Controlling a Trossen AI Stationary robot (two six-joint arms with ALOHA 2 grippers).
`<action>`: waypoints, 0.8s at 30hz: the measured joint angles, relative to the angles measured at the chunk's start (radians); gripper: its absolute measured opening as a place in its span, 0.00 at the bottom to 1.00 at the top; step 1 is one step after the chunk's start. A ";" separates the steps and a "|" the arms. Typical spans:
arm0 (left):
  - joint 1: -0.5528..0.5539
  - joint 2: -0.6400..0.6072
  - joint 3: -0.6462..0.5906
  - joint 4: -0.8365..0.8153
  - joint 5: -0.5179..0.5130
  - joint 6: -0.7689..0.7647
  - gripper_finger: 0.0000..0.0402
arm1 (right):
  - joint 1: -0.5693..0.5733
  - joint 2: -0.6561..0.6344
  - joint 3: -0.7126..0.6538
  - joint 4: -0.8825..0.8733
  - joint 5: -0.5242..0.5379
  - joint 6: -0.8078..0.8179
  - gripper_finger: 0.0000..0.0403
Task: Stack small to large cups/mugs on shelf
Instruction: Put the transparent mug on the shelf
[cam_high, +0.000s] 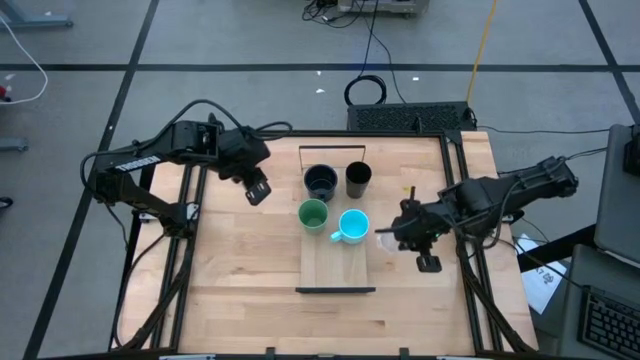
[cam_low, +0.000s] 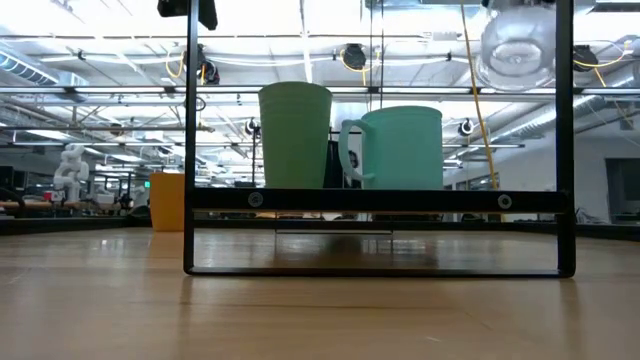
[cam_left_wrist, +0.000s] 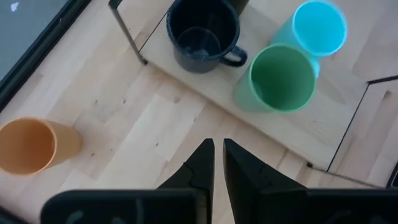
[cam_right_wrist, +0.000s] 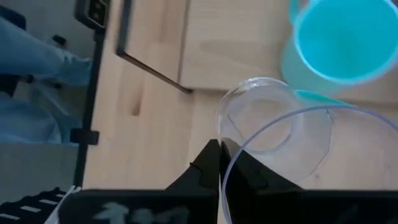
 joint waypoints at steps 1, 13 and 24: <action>0.000 0.000 0.000 0.012 0.001 0.000 0.08 | 0.013 0.012 0.007 0.012 0.000 -0.001 0.00; -0.017 0.000 0.000 0.035 0.062 -0.014 0.08 | 0.057 0.235 0.181 -0.001 0.001 -0.121 0.00; -0.056 0.000 0.000 0.034 0.090 0.033 0.08 | 0.024 0.414 0.334 -0.072 -0.034 -0.188 0.00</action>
